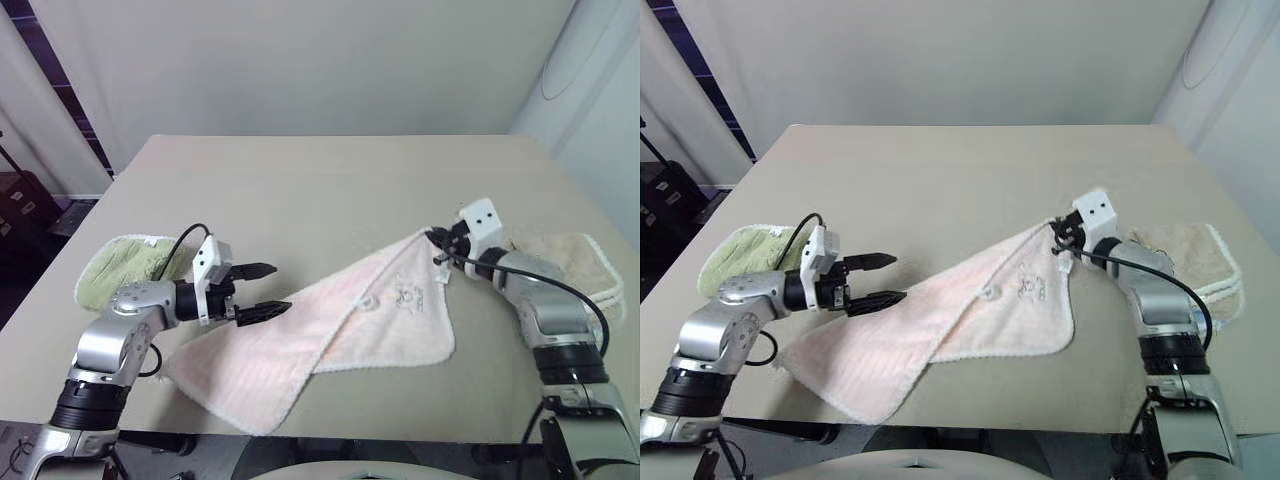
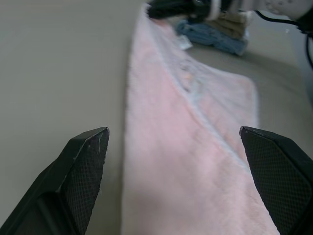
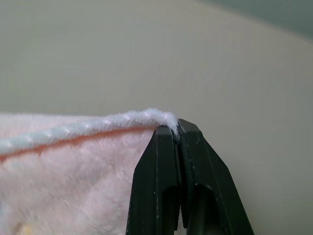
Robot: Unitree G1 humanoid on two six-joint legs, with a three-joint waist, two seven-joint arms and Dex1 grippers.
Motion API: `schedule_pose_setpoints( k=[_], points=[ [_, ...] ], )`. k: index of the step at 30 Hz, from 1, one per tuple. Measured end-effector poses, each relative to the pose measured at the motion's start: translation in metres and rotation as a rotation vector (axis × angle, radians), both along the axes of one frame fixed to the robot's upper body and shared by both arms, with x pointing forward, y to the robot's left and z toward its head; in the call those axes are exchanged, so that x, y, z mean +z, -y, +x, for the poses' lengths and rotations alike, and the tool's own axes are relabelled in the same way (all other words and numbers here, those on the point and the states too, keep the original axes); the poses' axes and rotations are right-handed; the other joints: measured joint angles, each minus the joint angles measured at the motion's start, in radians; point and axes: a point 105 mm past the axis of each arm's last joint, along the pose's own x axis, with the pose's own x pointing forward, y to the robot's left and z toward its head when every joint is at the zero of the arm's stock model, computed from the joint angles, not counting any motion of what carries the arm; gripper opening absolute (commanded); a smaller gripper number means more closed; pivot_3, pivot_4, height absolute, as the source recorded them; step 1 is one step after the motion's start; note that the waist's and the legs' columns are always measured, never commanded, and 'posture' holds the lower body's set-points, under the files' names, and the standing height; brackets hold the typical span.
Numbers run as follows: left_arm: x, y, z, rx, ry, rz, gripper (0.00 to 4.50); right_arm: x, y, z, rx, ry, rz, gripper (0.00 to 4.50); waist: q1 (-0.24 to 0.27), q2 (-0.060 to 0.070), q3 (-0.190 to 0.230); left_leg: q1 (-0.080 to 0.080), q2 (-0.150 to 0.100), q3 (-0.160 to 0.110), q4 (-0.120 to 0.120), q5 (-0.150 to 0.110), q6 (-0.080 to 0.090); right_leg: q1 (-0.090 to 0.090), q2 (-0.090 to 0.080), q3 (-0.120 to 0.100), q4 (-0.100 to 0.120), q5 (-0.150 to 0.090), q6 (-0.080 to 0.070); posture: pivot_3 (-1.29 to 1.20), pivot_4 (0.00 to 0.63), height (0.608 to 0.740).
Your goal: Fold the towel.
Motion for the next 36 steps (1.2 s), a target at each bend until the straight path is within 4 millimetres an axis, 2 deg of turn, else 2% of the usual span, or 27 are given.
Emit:
schedule_pose_setpoints(
  k=[3,10,18,29,36],
  points=[
    [0.000,0.006,-0.006,-0.047,0.003,0.023,4.50,0.013,-0.001,0.010,-0.073,0.044,0.025,0.02,0.001,0.000,0.000,-0.001,0.000,0.001,-0.001,0.000,0.000,-0.002,0.000,0.001,0.000,0.000,0.000,0.00,0.000,0.740],
    [-0.008,0.021,-0.015,-0.105,-0.033,0.053,4.50,0.026,-0.012,0.028,-0.181,0.088,0.071,0.02,0.000,0.000,0.000,-0.001,0.000,0.003,-0.001,0.000,0.000,-0.002,0.000,0.002,0.001,0.000,0.000,0.00,0.000,0.740],
    [-0.009,0.044,-0.017,-0.178,-0.050,0.039,4.50,0.029,0.000,0.052,-0.354,0.090,0.078,0.02,-0.002,0.000,0.000,-0.002,0.000,0.003,-0.001,0.000,0.000,-0.003,0.000,0.003,0.001,0.000,0.000,0.00,0.000,0.740],
    [-0.012,0.059,-0.019,-0.297,-0.056,0.090,4.50,0.016,0.028,0.067,-0.557,0.059,0.095,0.02,-0.003,0.000,0.000,-0.002,0.000,0.005,-0.001,0.000,0.000,-0.004,0.001,0.005,0.001,0.000,0.000,0.00,0.000,0.740],
    [0.006,0.081,-0.044,-0.470,-0.031,0.119,4.50,0.004,0.047,0.066,-0.646,0.031,0.066,0.02,-0.006,0.000,0.000,-0.002,0.000,0.006,-0.001,0.000,0.000,-0.005,0.001,0.006,0.001,0.000,0.000,0.00,0.000,0.740]
  ],
)
